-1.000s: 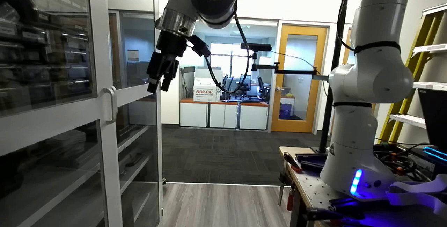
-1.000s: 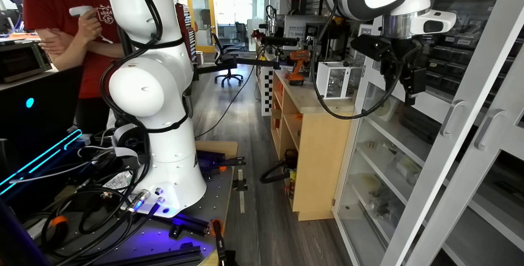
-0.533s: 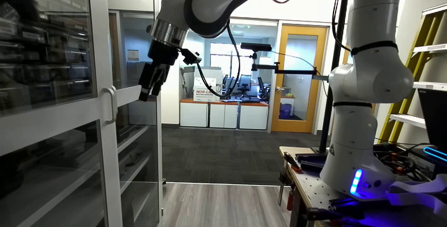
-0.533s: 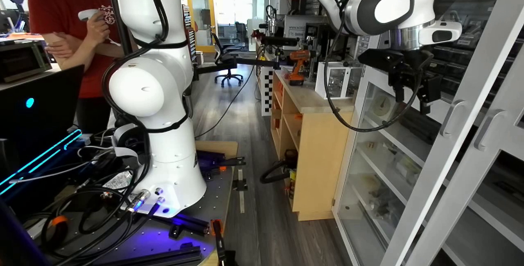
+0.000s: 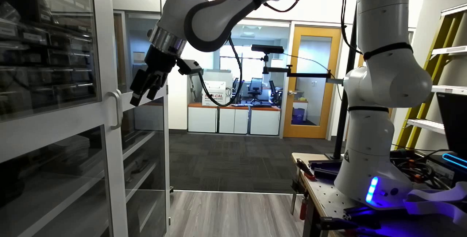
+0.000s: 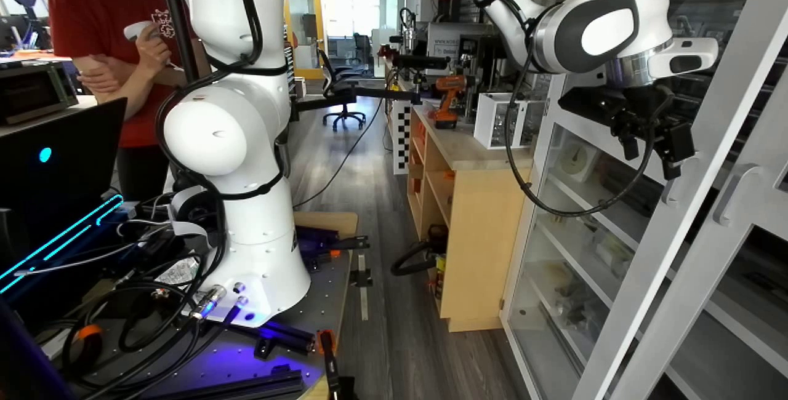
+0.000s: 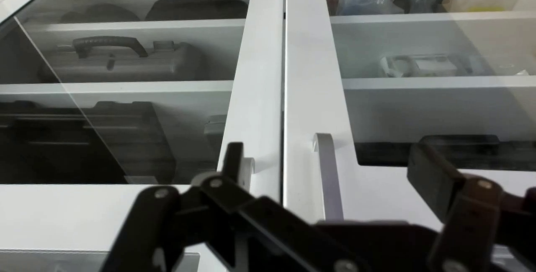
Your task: Open the cabinet drawer.
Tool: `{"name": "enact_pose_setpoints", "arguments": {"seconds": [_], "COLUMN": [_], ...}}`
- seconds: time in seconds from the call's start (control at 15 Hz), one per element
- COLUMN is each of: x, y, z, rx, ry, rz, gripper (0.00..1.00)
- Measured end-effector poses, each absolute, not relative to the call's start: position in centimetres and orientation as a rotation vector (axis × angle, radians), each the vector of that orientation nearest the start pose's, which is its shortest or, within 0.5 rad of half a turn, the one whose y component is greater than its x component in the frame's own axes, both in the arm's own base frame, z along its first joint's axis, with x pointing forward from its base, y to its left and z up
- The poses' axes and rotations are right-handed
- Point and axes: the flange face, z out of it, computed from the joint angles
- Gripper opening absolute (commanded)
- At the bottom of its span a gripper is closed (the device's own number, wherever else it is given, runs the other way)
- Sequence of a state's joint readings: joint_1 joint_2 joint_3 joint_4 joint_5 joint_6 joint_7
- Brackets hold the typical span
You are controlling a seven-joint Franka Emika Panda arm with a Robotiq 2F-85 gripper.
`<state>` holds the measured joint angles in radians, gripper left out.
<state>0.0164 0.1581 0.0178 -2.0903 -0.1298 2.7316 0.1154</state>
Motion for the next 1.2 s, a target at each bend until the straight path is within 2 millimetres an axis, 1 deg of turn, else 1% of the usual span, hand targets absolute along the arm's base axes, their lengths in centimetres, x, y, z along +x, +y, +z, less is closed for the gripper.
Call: {"name": "enact_pose_setpoints", "arguments": {"seconds": [0.33,0.6,0.8,0.87,0.93,1.2], "x": [62.2,63.3,64.2,64.5,64.7,65.5], "y": [2.4,3.0,3.6,3.7,3.8,3.8], "z": [38.9,37.9,37.7,37.7,37.7,37.8], "rx": [-3.06,-3.048,-3.036,-3.032,-3.03,-3.027], "ry": [0.002,-0.012,-0.026,-0.029,-0.031,-0.03], "rz": [-0.826,-0.847,-0.872,-0.882,-0.891,-0.908], "gripper": [1.0,1.0,1.0,0.75,0.74,0.47]}}
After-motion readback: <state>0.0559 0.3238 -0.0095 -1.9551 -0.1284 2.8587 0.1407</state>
